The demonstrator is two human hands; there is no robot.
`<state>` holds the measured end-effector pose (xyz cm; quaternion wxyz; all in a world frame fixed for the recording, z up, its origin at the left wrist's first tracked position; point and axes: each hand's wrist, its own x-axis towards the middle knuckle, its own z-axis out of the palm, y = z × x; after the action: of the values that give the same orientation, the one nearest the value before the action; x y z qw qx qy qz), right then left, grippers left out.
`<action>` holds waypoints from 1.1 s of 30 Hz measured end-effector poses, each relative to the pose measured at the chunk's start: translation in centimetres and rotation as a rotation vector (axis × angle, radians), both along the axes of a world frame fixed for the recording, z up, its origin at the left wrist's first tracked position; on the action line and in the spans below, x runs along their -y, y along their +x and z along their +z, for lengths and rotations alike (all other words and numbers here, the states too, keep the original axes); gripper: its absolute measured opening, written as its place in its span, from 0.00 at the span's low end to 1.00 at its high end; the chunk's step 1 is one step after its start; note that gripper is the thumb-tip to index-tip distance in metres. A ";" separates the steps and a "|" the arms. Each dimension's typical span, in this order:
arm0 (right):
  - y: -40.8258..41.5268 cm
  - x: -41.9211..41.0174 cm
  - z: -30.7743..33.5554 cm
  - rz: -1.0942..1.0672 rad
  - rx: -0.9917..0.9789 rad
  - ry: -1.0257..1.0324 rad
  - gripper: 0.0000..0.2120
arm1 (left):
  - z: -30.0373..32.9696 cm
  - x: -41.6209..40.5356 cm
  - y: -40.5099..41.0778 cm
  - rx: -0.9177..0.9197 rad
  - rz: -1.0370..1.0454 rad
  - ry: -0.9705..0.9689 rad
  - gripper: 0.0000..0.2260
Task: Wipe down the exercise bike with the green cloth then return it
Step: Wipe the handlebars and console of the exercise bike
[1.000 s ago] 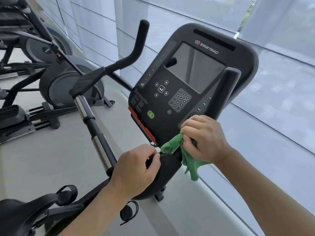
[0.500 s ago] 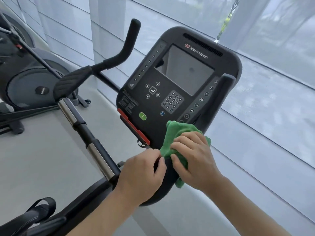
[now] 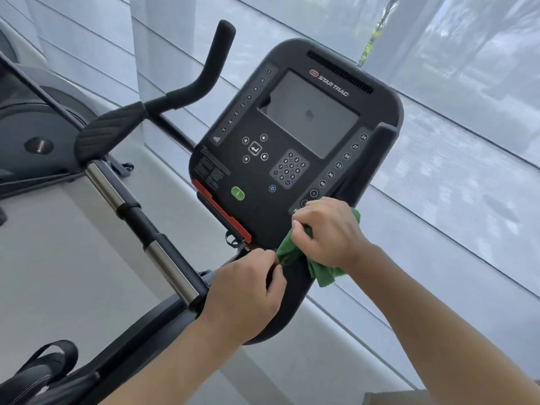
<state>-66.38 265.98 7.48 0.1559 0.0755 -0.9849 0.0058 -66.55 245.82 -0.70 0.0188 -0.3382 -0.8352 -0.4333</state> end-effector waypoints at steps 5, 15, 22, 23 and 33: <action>0.3 0.2 -0.5 0.032 -0.120 -0.068 0.16 | 0.1 -0.1 0.2 -0.022 0.018 -0.004 0.12; 7.4 -3.8 -6.5 0.274 -0.285 -0.152 0.18 | -0.1 -0.3 0.4 -0.032 0.083 -0.016 0.11; 1.5 -4.3 -2.7 0.345 -0.255 -0.063 0.15 | 0.3 -0.4 0.7 0.008 0.100 -0.053 0.10; 1.1 -4.2 -2.2 0.336 -0.220 -0.054 0.14 | 0.4 -0.5 0.8 0.012 0.106 -0.057 0.11; -1.9 -2.5 0.8 0.088 0.156 0.207 0.25 | 0.7 -0.7 0.7 0.022 0.093 -0.092 0.13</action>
<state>-68.29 268.44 8.30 0.0700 0.1335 -0.9851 -0.0831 -65.80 246.48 0.05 0.0144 -0.2947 -0.8691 -0.3969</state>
